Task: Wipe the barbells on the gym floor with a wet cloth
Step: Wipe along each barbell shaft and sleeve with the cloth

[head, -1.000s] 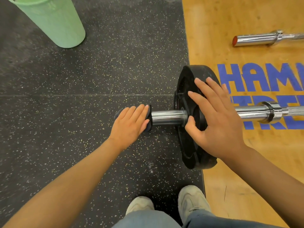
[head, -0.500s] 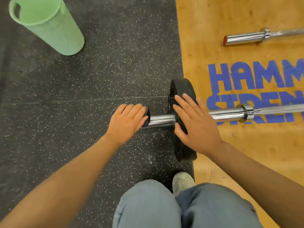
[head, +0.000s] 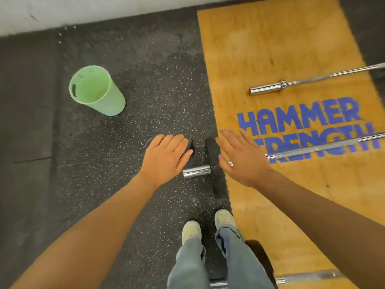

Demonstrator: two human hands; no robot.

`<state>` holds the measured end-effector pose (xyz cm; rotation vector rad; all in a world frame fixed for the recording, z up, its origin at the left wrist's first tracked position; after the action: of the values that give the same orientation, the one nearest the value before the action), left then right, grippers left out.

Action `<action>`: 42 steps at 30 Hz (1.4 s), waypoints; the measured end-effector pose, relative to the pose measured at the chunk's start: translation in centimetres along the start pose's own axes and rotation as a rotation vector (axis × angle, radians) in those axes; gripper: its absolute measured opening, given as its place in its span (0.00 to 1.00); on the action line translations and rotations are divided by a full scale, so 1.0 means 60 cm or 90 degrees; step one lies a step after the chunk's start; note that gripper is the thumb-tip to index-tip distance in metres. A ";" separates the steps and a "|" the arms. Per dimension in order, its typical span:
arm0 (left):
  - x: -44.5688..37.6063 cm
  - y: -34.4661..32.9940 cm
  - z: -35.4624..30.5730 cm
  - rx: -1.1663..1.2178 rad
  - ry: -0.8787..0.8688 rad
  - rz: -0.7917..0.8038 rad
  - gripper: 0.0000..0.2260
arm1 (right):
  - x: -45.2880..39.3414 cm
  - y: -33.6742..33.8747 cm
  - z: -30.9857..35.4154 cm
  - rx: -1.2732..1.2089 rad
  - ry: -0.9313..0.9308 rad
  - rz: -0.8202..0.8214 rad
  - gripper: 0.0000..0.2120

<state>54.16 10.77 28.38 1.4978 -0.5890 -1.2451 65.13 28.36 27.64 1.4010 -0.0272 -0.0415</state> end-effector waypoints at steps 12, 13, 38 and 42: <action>-0.236 0.227 -0.006 0.007 -0.168 -0.060 0.16 | 0.021 0.280 -0.045 0.033 -0.124 -0.123 0.24; -0.251 0.235 -0.014 0.012 -0.178 -0.068 0.17 | 0.028 0.292 -0.054 0.034 -0.135 -0.130 0.24; -0.660 0.120 -0.262 -0.021 -0.157 -0.066 0.16 | 0.066 0.428 -0.545 0.147 -0.036 -0.126 0.26; -0.695 0.094 -0.270 -0.004 -0.164 -0.074 0.16 | 0.064 0.427 -0.581 0.145 -0.045 -0.113 0.26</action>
<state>56.23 51.14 48.39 1.3916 -0.6731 -1.5431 70.84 66.82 46.96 1.6268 0.0346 -0.2415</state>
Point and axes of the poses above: each hand's wrist, its own x-axis away from the middle knuckle, its own y-axis out of the back of the hand, z = x × y, the point moved 4 cm from there along -x, towards the middle knuckle, and after that the axes turned 1 degree about y, right-handed, at the moved point
